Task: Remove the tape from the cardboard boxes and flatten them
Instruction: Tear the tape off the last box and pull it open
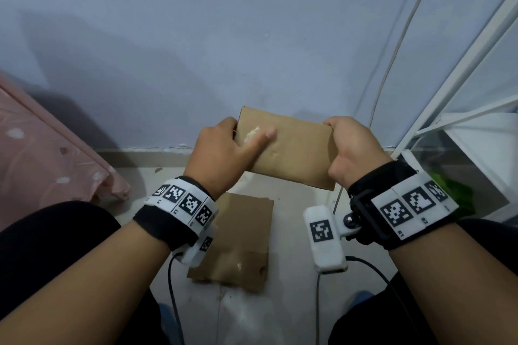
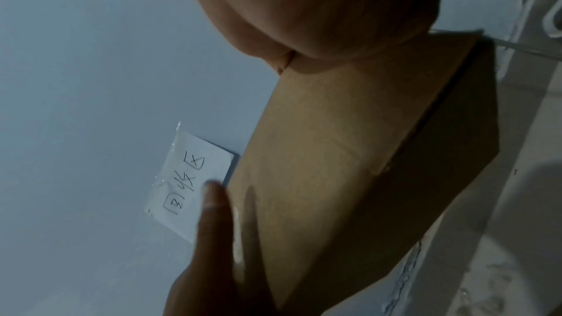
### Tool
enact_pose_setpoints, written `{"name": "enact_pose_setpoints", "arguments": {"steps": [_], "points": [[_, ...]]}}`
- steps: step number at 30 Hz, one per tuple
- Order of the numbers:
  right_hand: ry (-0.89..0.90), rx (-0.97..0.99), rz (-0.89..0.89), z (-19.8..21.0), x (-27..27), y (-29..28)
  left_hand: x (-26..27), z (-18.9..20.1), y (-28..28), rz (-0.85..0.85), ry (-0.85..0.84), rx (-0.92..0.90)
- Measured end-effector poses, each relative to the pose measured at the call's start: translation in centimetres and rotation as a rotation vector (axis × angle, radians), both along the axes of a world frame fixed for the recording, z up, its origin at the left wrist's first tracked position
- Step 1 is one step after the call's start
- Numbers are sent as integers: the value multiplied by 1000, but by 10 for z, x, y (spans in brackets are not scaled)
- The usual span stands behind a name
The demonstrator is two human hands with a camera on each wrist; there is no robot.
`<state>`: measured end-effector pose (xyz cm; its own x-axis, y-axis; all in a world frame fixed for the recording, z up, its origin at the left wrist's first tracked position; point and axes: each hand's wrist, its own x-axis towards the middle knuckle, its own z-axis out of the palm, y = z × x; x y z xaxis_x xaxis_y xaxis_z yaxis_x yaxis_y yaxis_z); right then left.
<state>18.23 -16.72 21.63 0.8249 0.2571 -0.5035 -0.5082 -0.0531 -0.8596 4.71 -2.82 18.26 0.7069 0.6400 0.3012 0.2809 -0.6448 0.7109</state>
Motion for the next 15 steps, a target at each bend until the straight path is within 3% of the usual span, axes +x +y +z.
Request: {"name": "enact_pose_setpoints", "arguments": {"steps": [6, 15], "points": [[-22, -33, 18, 4, -4, 0, -2, 1, 4, 0, -38, 76], [12, -29, 57, 3, 0, 0, -3, -3, -1, -8, -120, -38]]}}
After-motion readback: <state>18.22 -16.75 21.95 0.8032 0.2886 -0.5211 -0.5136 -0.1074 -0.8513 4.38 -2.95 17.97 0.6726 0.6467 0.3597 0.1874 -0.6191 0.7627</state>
